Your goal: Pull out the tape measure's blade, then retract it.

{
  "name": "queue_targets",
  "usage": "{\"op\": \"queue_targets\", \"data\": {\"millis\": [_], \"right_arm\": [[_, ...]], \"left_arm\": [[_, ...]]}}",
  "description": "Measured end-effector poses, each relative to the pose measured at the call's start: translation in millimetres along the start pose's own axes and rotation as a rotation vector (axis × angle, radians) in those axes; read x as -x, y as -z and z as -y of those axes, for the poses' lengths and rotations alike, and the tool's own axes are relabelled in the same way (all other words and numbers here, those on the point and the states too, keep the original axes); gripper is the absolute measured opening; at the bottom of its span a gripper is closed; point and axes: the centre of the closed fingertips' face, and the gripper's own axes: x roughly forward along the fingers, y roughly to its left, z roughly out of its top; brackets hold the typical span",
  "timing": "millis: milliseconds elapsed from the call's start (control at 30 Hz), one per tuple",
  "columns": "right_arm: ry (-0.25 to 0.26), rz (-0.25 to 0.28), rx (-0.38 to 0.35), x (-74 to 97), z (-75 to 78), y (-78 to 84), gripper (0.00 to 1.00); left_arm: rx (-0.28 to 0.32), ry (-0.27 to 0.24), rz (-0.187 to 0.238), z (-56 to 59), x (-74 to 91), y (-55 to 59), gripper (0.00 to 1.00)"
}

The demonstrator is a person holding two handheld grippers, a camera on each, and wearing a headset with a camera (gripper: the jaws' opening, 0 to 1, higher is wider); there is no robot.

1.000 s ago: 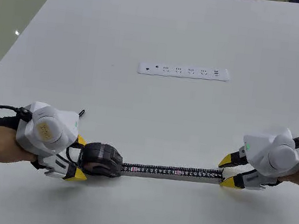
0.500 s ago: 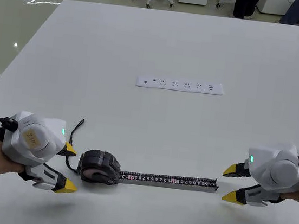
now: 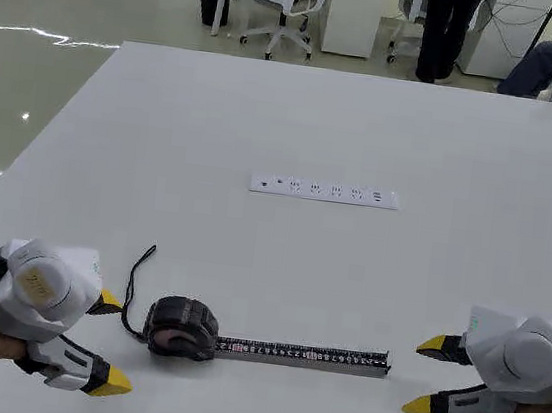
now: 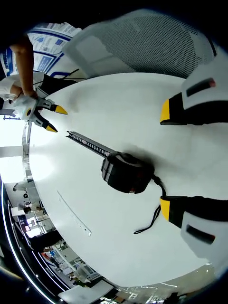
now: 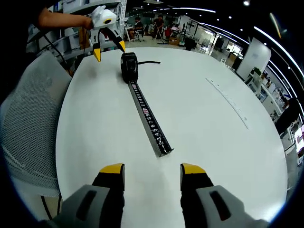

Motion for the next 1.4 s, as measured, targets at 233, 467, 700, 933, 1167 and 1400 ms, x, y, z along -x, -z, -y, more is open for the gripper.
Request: {"op": "queue_targets", "data": {"millis": [233, 467, 700, 933, 1167, 1400], "right_arm": [[0.041, 0.033, -0.047, 11.1, -9.8, -6.4, 0.52], [0.093, 0.063, -0.100, 21.5, -19.0, -13.8, 0.55], [0.137, 0.109, -0.171, 33.2, -33.0, -26.9, 0.59], [0.178, 0.145, -0.220, 40.3, -44.0, -39.1, 0.64], [0.224, 0.169, -0.279, 46.9, -52.3, -45.6, 0.70], [0.278, 0.195, -0.343, 53.1, -59.3, -52.5, 0.77]], "left_arm": [[0.067, -0.048, 0.045, 5.5, 12.7, 0.2, 0.62], [0.119, -0.089, 0.066, 17.0, 25.4, 1.2, 0.66], [0.194, -0.123, 0.117, 27.0, 35.2, -2.9, 0.72], [0.240, -0.169, 0.171, 38.6, 46.6, -15.1, 0.76], [0.267, -0.233, 0.209, 41.9, 54.0, -20.7, 0.78], [0.275, -0.266, 0.222, 50.5, 56.9, -26.1, 0.82]]}}
